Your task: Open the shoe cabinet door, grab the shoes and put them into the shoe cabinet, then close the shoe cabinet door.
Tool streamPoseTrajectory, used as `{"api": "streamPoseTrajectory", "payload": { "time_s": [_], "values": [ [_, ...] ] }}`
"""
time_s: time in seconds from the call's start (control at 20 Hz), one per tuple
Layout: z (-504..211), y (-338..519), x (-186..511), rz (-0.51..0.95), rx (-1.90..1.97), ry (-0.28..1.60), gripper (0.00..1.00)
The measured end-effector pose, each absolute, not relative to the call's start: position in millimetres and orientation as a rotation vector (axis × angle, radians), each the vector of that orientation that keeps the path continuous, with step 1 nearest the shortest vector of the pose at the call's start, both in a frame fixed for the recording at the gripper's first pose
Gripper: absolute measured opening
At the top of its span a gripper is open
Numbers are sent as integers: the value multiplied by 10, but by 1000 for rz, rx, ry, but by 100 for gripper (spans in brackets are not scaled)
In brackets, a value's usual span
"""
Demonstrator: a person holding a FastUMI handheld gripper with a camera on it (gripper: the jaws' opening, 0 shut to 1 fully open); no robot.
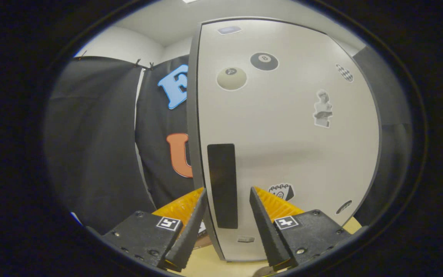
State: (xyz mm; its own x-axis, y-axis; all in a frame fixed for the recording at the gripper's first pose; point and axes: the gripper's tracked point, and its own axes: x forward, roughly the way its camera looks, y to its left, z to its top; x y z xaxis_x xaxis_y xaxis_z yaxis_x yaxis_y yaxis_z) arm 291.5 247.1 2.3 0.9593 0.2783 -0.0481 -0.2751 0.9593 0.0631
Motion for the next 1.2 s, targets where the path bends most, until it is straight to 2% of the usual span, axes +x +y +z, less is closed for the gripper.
{"api": "streamPoseTrajectory", "payload": {
  "time_s": [0.2, 0.25, 0.4, 1.2],
  "values": [
    [38, 2504, 2963, 303, -2, 68, 37],
    [31, 2486, 2949, 303, -9, 77, 33],
    [15, 2471, 2853, 318, 0, 105, 30],
    [13, 2037, 2013, 442, -5, 89, 30]
  ]
}}
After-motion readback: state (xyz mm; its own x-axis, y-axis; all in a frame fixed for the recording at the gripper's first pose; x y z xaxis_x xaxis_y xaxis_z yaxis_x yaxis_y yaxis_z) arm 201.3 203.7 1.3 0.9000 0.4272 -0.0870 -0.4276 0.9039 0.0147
